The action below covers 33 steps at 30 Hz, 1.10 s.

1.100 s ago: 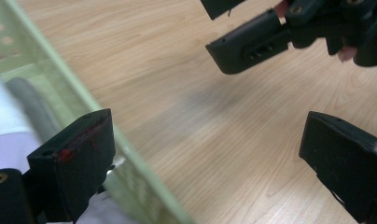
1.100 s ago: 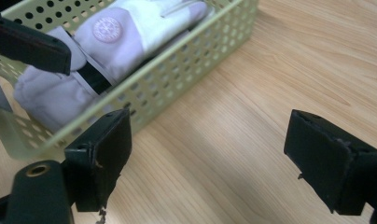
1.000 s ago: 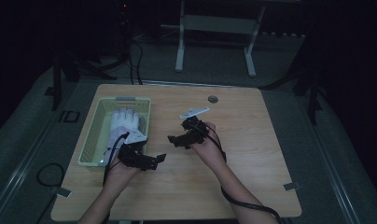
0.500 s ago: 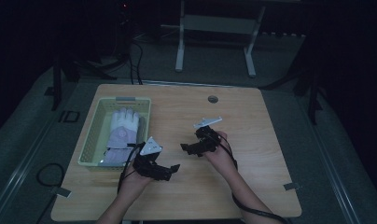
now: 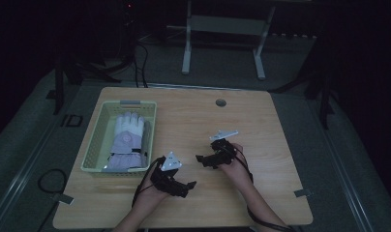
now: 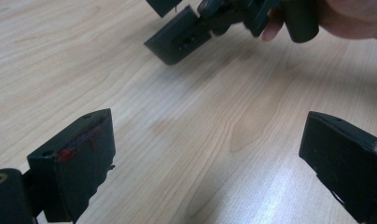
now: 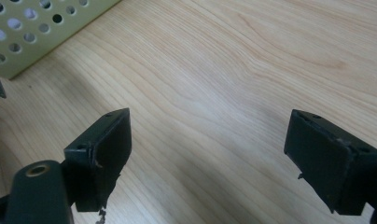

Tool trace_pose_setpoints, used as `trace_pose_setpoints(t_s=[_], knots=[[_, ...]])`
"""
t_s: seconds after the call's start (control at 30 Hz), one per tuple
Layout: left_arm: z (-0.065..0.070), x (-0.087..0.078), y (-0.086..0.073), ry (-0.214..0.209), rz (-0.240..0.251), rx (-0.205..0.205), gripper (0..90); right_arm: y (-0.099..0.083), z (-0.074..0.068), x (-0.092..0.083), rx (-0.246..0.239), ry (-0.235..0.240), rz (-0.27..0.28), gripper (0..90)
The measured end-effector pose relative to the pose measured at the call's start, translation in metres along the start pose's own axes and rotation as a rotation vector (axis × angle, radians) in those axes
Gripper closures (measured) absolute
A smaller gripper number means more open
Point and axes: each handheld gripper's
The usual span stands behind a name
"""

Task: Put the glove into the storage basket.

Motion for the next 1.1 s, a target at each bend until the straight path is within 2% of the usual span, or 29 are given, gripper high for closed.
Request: trace_pose_setpoints(t_s=[0.23,0.5,0.9,1.1], knots=[[0.003,0.009,-0.009,-0.014,0.002,-0.019,3.6,-0.012,0.008,-0.007,-0.012,-0.008,0.023,14.6],[0.01,0.017,-0.015,0.001,-0.009,0.008,3.6,-0.024,0.011,-0.012,-0.012,-0.007,0.023,14.2],[0.012,0.021,-0.02,0.015,-0.011,0.009,3.6,-0.048,0.017,-0.019,0.002,-0.001,0.045,14.0],[0.014,0.022,-0.021,0.022,0.0,0.007,3.6,-0.052,0.019,-0.02,-0.009,0.003,0.052,14.0]])
Point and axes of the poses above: each handheld gripper's, and its own axes: x roughly forward along the jaws, y roughly out of its top, z roughly to its right, and after that the axes turned 3 degrees about y, right-handed
